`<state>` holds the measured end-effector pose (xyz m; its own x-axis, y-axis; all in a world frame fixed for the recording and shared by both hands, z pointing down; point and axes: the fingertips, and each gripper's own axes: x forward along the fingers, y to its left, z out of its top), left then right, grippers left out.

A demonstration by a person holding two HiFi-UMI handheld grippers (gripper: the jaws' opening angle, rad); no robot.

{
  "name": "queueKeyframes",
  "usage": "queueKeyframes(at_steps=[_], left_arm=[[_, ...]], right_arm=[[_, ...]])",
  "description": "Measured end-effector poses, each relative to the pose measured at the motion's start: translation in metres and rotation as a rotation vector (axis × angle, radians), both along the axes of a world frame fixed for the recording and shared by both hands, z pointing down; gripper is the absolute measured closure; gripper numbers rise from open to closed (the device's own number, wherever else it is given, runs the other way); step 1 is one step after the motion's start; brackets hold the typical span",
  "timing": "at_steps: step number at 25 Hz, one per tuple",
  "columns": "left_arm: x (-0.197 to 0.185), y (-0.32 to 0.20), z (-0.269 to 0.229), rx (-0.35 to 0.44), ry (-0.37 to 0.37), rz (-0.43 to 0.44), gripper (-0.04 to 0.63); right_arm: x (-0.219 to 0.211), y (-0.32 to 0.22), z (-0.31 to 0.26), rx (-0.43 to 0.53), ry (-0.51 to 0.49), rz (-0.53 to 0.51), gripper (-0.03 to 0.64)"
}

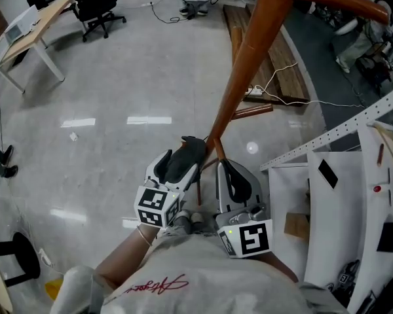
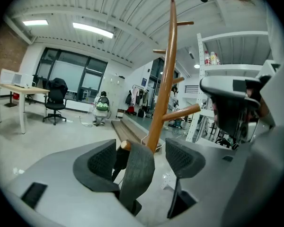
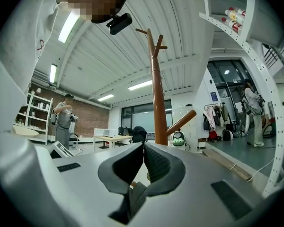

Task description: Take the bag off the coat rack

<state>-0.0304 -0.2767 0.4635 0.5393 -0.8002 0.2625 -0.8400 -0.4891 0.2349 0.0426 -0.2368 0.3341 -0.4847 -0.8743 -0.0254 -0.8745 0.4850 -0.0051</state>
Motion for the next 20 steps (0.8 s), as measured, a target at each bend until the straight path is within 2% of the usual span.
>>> queueKeyframes(at_steps=[4,10,20], left_arm=[[0.009,-0.016,0.044,-0.080,-0.006,0.070,0.261],[0.030,-0.029,0.067,-0.082,0.029,0.143,0.261],[0.049,-0.033,0.088,-0.101,0.026,0.272,0.256]], right_arm=[[0.006,-0.002,0.004,-0.009,0.010,0.002,0.597],[0.016,-0.008,0.013,-0.038,0.020,0.024,0.597],[0.022,-0.011,0.023,-0.060,-0.001,0.050,0.597]])
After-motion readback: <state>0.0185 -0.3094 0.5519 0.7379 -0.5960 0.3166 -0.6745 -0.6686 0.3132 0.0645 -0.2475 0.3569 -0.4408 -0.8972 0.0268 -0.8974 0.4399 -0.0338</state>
